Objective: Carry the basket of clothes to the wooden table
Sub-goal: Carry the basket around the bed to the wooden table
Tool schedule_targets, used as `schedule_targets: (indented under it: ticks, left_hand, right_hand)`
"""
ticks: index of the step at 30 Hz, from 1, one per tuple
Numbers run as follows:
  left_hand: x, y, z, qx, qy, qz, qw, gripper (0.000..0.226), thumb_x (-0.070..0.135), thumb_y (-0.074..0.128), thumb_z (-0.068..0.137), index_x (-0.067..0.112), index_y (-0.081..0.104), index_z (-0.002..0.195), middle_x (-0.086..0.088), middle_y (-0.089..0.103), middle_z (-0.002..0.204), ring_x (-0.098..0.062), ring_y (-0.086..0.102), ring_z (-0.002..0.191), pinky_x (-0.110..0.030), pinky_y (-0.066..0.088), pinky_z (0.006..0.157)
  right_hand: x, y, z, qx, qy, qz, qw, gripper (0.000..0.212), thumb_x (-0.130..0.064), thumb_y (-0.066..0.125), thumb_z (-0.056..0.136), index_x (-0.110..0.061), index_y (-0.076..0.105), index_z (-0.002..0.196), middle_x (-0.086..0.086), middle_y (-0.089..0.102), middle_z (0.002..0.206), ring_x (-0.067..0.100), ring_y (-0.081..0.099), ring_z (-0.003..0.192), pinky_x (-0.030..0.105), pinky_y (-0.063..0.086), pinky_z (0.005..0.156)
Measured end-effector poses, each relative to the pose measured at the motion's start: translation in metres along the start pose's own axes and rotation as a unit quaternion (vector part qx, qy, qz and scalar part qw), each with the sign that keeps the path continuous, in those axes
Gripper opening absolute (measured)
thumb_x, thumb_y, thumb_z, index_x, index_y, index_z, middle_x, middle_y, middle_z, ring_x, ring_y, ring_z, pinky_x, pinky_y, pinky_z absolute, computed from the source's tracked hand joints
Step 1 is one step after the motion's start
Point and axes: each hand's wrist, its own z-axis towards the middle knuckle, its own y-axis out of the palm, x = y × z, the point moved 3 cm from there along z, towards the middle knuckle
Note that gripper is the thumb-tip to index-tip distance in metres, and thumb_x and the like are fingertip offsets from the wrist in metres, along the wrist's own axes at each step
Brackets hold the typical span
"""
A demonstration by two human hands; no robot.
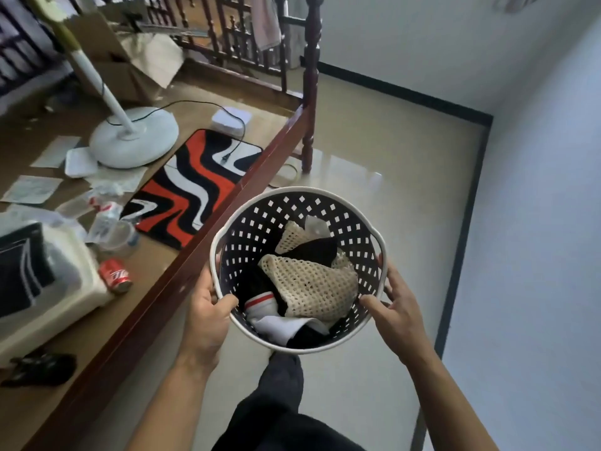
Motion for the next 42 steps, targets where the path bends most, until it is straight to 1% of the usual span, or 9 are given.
schedule_targets:
  ticks: [4, 9, 13, 18, 23, 31, 35, 37, 42]
  left_hand:
    - [0.024, 0.055, 0.085, -0.057, 0.001, 0.025, 0.998, 0.078, -0.026, 0.043, 0.084, 0.027, 0.058, 0.139, -0.003, 0.076, 0.121, -0.021, 0.071, 0.115, -0.034, 0.06, 0.092]
    - [0.08, 0.138, 0.179, -0.154, 0.0, 0.047, 0.987, 0.079, -0.024, 0.045, 0.083, 0.031, 0.057, 0.139, -0.001, 0.075, 0.123, -0.019, 0.071, 0.115, -0.03, 0.061, 0.084]
    - [0.116, 0.219, 0.239, -0.201, 0.01, 0.069, 0.977, 0.078, -0.026, 0.044, 0.081, 0.03, 0.06, 0.133, -0.002, 0.074, 0.12, -0.018, 0.071, 0.112, -0.027, 0.06, 0.081]
    - [0.133, 0.328, 0.31, -0.24, 0.025, 0.093, 0.966, 0.082, -0.029, 0.043, 0.078, 0.024, 0.058, 0.139, -0.008, 0.072, 0.124, -0.02, 0.07, 0.112, -0.027, 0.06, 0.081]
    - [0.151, 0.435, 0.376, -0.225, 0.021, 0.105, 0.968, 0.082, -0.029, 0.046, 0.078, 0.021, 0.056, 0.142, -0.01, 0.072, 0.124, -0.028, 0.069, 0.117, -0.033, 0.062, 0.084]
    - [0.213, 0.527, 0.479, -0.14, 0.03, 0.066, 0.987, 0.07, -0.023, 0.051, 0.085, 0.021, 0.059, 0.138, -0.012, 0.073, 0.118, -0.027, 0.071, 0.111, -0.034, 0.063, 0.081]
    - [0.228, 0.562, 0.547, -0.1, 0.026, 0.035, 0.994, 0.071, -0.023, 0.048, 0.086, 0.024, 0.059, 0.138, -0.008, 0.074, 0.119, -0.023, 0.072, 0.111, -0.034, 0.062, 0.083]
    - [0.233, 0.582, 0.591, -0.084, 0.02, 0.024, 0.996, 0.074, -0.025, 0.046, 0.084, 0.026, 0.061, 0.136, -0.007, 0.075, 0.119, -0.023, 0.071, 0.112, -0.035, 0.061, 0.085]
    - [0.269, 0.638, 0.717, -0.06, 0.016, 0.009, 0.998, 0.078, -0.029, 0.041, 0.076, 0.022, 0.064, 0.13, -0.008, 0.076, 0.116, -0.031, 0.071, 0.111, -0.037, 0.062, 0.085]
  right_hand:
    - [-0.015, -0.018, 0.071, 0.047, 0.02, -0.001, 0.999, 0.07, 0.012, 0.061, 0.09, -0.037, 0.051, 0.139, -0.011, 0.069, 0.125, 0.015, 0.065, 0.122, 0.011, 0.059, 0.073]
    - [-0.058, -0.061, 0.144, 0.142, 0.028, 0.03, 0.989, 0.074, -0.007, 0.06, 0.079, -0.075, 0.057, 0.108, -0.016, 0.073, 0.115, -0.002, 0.068, 0.11, 0.01, 0.058, 0.075]
    - [-0.056, -0.103, 0.195, 0.204, 0.05, 0.06, 0.976, 0.073, 0.014, 0.059, 0.09, -0.056, 0.061, 0.11, -0.022, 0.075, 0.1, 0.002, 0.072, 0.1, 0.016, 0.061, 0.072]
    - [-0.034, -0.166, 0.281, 0.26, 0.079, 0.095, 0.958, 0.065, 0.014, 0.059, 0.09, -0.049, 0.061, 0.109, -0.025, 0.076, 0.096, 0.005, 0.073, 0.097, 0.018, 0.062, 0.071]
    - [-0.031, -0.24, 0.397, 0.239, 0.084, 0.1, 0.962, 0.073, 0.01, 0.059, 0.092, -0.062, 0.061, 0.102, -0.032, 0.074, 0.094, -0.003, 0.073, 0.093, 0.023, 0.064, 0.072]
    - [-0.092, -0.318, 0.584, 0.147, 0.039, 0.08, 0.985, 0.075, 0.018, 0.052, 0.091, -0.052, 0.057, 0.116, -0.037, 0.073, 0.1, -0.011, 0.07, 0.098, 0.016, 0.061, 0.079]
    - [-0.111, -0.328, 0.686, 0.099, 0.03, 0.062, 0.993, 0.077, 0.003, 0.056, 0.085, -0.071, 0.06, 0.109, -0.028, 0.075, 0.108, -0.001, 0.071, 0.106, 0.04, 0.064, 0.092]
    - [-0.115, -0.329, 0.742, 0.087, 0.027, 0.048, 0.995, 0.073, -0.007, 0.056, 0.079, -0.072, 0.06, 0.111, -0.022, 0.075, 0.112, 0.006, 0.071, 0.111, 0.051, 0.062, 0.097]
    - [-0.137, -0.337, 0.883, 0.078, 0.025, 0.027, 0.996, 0.071, -0.007, 0.06, 0.083, -0.069, 0.057, 0.117, -0.019, 0.075, 0.115, 0.016, 0.07, 0.115, 0.058, 0.059, 0.098]
